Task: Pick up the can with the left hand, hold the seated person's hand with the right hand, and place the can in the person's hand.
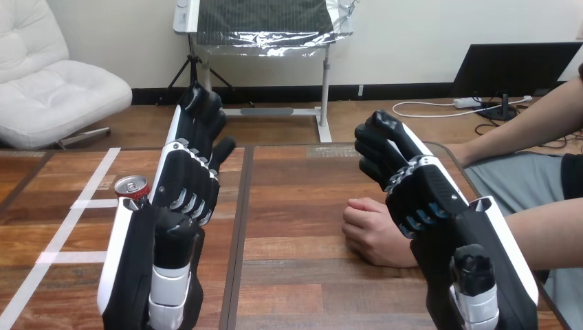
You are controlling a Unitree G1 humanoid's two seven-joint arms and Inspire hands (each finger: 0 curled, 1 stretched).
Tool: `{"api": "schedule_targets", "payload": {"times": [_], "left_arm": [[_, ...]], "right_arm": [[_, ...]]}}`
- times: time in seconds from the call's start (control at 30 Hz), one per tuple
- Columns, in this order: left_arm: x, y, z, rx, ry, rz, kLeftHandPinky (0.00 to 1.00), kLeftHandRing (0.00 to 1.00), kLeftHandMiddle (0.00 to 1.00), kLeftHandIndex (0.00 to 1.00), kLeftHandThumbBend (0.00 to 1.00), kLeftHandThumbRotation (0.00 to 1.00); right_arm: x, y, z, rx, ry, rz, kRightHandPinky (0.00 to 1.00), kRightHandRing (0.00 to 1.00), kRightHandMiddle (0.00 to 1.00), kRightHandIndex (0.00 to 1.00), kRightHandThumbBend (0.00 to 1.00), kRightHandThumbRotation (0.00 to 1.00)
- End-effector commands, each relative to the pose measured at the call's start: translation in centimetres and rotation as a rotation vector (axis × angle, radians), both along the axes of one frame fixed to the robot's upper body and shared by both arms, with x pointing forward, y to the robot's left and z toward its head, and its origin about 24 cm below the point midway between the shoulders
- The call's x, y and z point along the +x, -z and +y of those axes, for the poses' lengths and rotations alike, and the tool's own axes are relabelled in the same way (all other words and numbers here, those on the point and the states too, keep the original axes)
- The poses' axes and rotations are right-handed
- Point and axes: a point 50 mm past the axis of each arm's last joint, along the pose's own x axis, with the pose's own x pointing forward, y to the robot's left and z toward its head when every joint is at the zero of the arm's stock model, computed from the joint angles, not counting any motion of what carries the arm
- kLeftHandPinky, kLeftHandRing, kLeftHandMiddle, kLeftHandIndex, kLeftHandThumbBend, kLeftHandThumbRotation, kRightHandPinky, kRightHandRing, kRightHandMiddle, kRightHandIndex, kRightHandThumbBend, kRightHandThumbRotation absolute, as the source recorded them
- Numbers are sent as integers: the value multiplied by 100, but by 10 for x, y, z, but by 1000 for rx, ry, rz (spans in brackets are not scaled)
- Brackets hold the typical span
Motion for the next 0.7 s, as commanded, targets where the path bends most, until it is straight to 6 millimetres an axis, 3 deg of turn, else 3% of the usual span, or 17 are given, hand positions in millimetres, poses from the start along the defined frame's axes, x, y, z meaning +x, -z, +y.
{"api": "schedule_targets", "payload": {"times": [0.0,0.67], "left_arm": [[3,-4,1,-22,-11,-38,92,98,98,97,70,99],[4,-3,0,-11,-20,-30,88,94,95,96,70,94]], "right_arm": [[3,-12,2,27,1,-69,97,95,93,93,88,92],[3,-11,3,24,0,-69,96,95,93,93,91,92]]}}
